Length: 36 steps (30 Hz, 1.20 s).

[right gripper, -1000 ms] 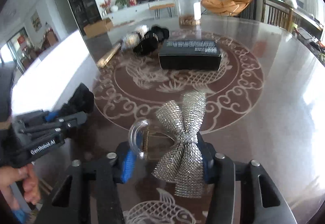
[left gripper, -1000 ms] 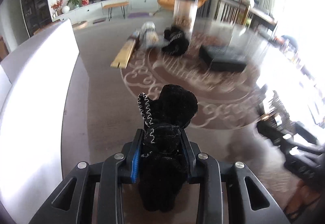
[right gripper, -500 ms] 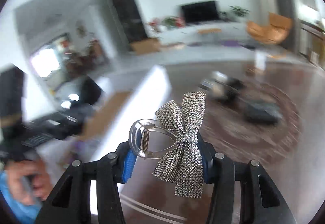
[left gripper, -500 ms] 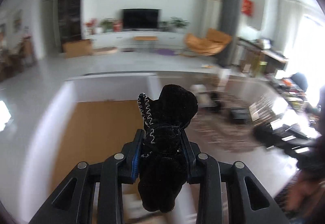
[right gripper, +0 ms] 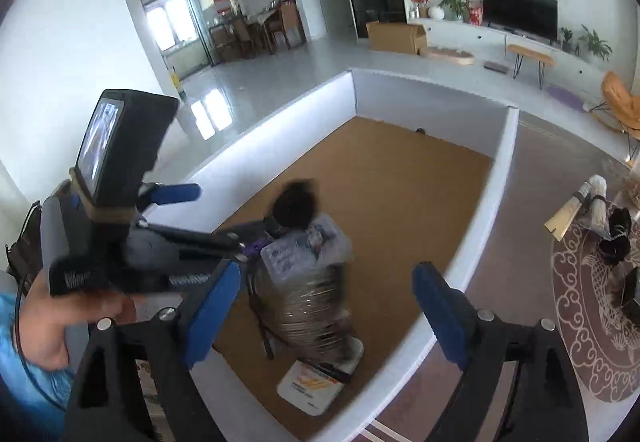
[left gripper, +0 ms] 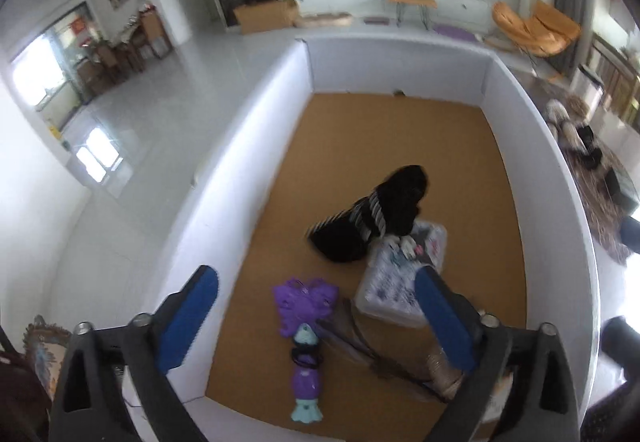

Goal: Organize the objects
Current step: 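Carry the plush into the bin with the left gripper while the right drops the bow clip there, then move both open grippers back over the table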

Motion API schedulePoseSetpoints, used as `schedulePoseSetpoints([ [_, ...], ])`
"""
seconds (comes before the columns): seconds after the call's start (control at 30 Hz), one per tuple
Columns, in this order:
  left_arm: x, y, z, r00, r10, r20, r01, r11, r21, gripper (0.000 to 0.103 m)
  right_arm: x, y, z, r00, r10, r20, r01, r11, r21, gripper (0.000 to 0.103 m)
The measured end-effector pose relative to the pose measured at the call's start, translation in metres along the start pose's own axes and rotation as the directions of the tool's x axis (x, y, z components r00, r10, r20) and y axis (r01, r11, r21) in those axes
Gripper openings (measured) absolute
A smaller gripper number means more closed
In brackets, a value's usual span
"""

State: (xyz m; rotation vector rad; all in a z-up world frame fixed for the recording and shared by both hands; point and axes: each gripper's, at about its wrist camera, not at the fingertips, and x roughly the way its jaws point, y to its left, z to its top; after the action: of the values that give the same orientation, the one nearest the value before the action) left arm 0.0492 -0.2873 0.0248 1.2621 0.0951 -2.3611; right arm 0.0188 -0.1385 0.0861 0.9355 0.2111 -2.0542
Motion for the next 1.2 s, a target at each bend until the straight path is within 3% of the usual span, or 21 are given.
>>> schedulePoseSetpoints([
  [0.17,-0.016,-0.006,0.007,0.996,-0.012,0.087,0.017,0.998,-0.062,0.101,-0.041,-0.041,-0.01,0.983,-0.115,0.14,0.106,0.992,0.069,0.1],
  [0.27,-0.033,-0.022,0.009,0.985,-0.054,0.161,0.061,0.997,-0.044,0.101,-0.059,-0.075,-0.035,0.947,-0.257,0.191,0.235,0.963,0.129,0.101],
  [0.33,-0.047,-0.037,0.006,0.977,-0.085,0.198,0.091,0.996,-0.019,0.101,-0.06,-0.109,-0.059,0.916,-0.365,0.165,0.339,0.926,0.167,0.101],
  [0.43,-0.066,-0.065,0.001,0.957,-0.186,0.222,0.187,0.982,0.017,0.101,-0.06,-0.165,-0.097,0.871,-0.488,0.058,0.465,0.857,0.224,0.101],
  [0.57,-0.089,-0.119,-0.009,0.908,-0.357,0.219,0.348,0.934,0.078,0.101,-0.068,-0.223,-0.136,0.812,-0.58,-0.063,0.57,0.766,0.298,0.101],
  [0.7,-0.111,-0.186,-0.023,0.847,-0.502,0.173,0.469,0.86,0.201,0.101,-0.09,-0.26,-0.156,0.769,-0.623,-0.144,0.62,0.672,0.404,0.101],
  [0.83,-0.114,-0.253,-0.044,0.822,-0.564,0.085,0.513,0.796,0.321,0.101,-0.109,-0.275,-0.172,0.747,-0.644,-0.164,0.629,0.605,0.488,0.101],
  [0.97,-0.09,-0.288,-0.056,0.829,-0.558,0.033,0.516,0.787,0.337,0.101,-0.114,-0.279,-0.178,0.738,-0.649,-0.187,0.637,0.579,0.509,0.101],
  [1.2,-0.018,-0.311,-0.054,0.904,-0.426,0.02,0.4,0.864,0.304,0.101,-0.101,-0.282,-0.18,0.738,-0.641,-0.213,0.646,0.578,0.5,0.101],
])
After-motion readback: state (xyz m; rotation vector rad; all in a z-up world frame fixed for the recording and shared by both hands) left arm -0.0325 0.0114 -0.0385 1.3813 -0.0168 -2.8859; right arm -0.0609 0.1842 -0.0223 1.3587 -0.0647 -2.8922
